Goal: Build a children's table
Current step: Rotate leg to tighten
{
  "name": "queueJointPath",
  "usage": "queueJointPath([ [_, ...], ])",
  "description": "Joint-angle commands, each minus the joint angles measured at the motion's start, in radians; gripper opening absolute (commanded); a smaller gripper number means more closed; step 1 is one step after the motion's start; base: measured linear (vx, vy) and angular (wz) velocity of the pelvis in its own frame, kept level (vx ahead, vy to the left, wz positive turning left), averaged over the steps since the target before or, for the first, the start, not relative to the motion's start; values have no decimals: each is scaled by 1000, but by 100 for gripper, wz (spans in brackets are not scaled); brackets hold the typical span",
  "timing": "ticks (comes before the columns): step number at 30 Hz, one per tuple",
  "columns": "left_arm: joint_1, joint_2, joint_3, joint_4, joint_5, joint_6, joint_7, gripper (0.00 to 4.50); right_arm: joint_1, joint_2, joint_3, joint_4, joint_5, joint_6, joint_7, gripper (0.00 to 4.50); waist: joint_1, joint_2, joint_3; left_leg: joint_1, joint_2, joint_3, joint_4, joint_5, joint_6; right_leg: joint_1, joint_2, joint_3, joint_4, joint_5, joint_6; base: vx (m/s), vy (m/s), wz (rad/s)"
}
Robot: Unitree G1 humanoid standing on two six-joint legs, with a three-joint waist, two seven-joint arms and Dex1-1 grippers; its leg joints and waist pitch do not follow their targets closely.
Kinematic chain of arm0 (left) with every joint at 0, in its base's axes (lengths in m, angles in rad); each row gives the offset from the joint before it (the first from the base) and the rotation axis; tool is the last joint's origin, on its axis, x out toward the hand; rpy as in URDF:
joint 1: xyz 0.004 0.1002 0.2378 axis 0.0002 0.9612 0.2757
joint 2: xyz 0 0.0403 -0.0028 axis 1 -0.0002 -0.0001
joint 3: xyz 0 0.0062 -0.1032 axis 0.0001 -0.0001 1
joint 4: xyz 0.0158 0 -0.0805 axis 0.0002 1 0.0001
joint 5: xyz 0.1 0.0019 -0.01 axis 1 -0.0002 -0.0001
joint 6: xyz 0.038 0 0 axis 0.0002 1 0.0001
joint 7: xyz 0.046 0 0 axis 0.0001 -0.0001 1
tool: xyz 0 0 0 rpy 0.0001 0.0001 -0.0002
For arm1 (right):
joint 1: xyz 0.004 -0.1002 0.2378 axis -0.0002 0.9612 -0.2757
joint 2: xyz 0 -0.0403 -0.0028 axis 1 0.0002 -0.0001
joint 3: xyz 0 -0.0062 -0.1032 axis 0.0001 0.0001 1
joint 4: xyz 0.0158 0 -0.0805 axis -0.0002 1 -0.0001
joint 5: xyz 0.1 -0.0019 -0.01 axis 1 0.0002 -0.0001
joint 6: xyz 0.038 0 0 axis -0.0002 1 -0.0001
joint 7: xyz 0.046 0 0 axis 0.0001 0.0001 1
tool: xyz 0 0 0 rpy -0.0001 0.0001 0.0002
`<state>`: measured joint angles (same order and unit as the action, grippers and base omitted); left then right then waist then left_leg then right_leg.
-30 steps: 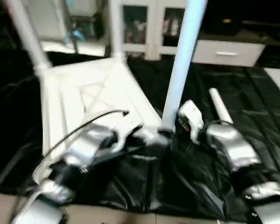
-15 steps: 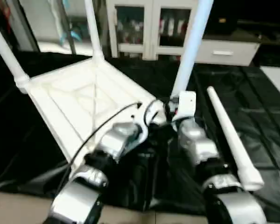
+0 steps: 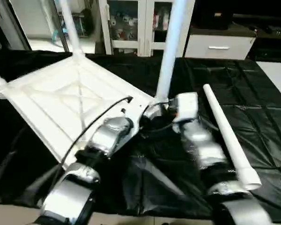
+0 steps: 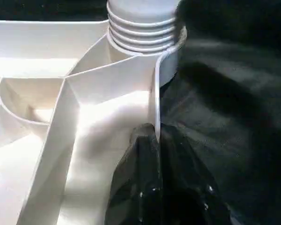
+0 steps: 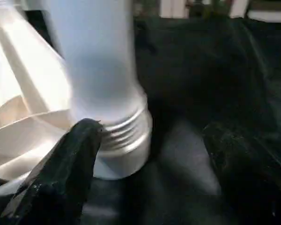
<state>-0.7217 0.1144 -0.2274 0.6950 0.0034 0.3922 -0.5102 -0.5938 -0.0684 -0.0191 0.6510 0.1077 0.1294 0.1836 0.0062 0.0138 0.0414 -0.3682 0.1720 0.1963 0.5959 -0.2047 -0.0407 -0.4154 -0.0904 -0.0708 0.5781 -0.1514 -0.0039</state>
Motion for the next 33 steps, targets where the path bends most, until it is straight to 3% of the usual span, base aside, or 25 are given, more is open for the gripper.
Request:
queueJointPath([
  [1, 44, 36, -37, -11, 21, 30, -81, 0, 13, -31, 25, -77, 35, 46, 119, 407, 11, -7, -64, -2, 50, -23, -71, -132, 106, 62, -59, 41, -51, -117, -251, 0, 0, 0],
  [4, 76, 88, -94, -70, 22, 56, -190, 0, 41, -116, 57, -159, 70, 91, 295, 433, 12, 0, -63, 6, 53, -21, -70, -152, 108, 58, -58, 41, -52, -131, -277, 0, 0, 0],
  [5, 77, 89, -96, -72, 22, 57, -193, 0, 42, -118, 58, -161, 71, 93, 300, 433, 12, -1, -62, 5, 55, -22, -71, -161, 108, 61, -58, 41, -51, -134, -279, 0, 0, 0],
  [8, 126, 164, -173, -185, 10, 96, -352, 0, 77, -244, 110, -258, 132, 170, 568, 444, 20, 3, -57, 11, 60, -22, -76, -211, 91, 57, -57, 44, -55, -179, -277, 0, 0, 0],
  [10, 144, 195, -204, -230, 7, 93, -414, 0, 92, -300, 136, -287, 139, 166, 669, 444, 33, 4, -54, 18, 63, -22, -79, -247, 61, 53, -58, 45, -61, -239, -263, 0, 0, 0],
  [11, 152, 212, -222, -258, 2, 103, -450, 0, 99, -328, 148, -303, 145, 171, 720, 444, 33, 0, -53, 19, 63, -20, -80, -254, 57, 51, -58, 46, -63, -249, -259, 0, 0, 0],
  [14, 175, 262, -269, -337, -12, 119, -553, 0, 108, -390, 180, -337, 149, 183, 834, 444, 39, 2, -51, 21, 63, -23, -84, -278, 32, 49, -62, 48, -66, -304, -239, 0, 0, 0],
  [18, 189, 299, -307, -406, -17, 138, -613, 0, 104, -452, 235, -352, 115, 160, 927, 444, 49, 2, -51, 22, 64, -22, -83, -252, 25, 50, -60, 49, -59, -265, -247, 0, 0, 0],
  [26, 194, 314, -318, -447, -7, 162, -646, 0, 77, -453, 288, -310, 45, 122, 944, 444, 50, -1, -49, 21, 61, -25, -84, -275, 13, 51, -62, 49, -68, -341, -225, 0, 0, 0],
  [31, 197, 324, -321, -465, -6, 173, -649, 0, 64, -440, 314, -281, 23, 103, 942, 444, 50, -1, -53, 19, 60, -24, -82, -247, 21, 53, -60, 48, -61, -288, -237, 0, 0, 0],
  [33, 197, 324, -321, -467, -5, 175, -650, 0, 61, -437, 316, -275, 21, 102, 941, 418, 49, -2, -53, 19, 59, -24, -81, -241, 25, 54, -60, 48, -61, -279, -243, 0, 0, 0],
])
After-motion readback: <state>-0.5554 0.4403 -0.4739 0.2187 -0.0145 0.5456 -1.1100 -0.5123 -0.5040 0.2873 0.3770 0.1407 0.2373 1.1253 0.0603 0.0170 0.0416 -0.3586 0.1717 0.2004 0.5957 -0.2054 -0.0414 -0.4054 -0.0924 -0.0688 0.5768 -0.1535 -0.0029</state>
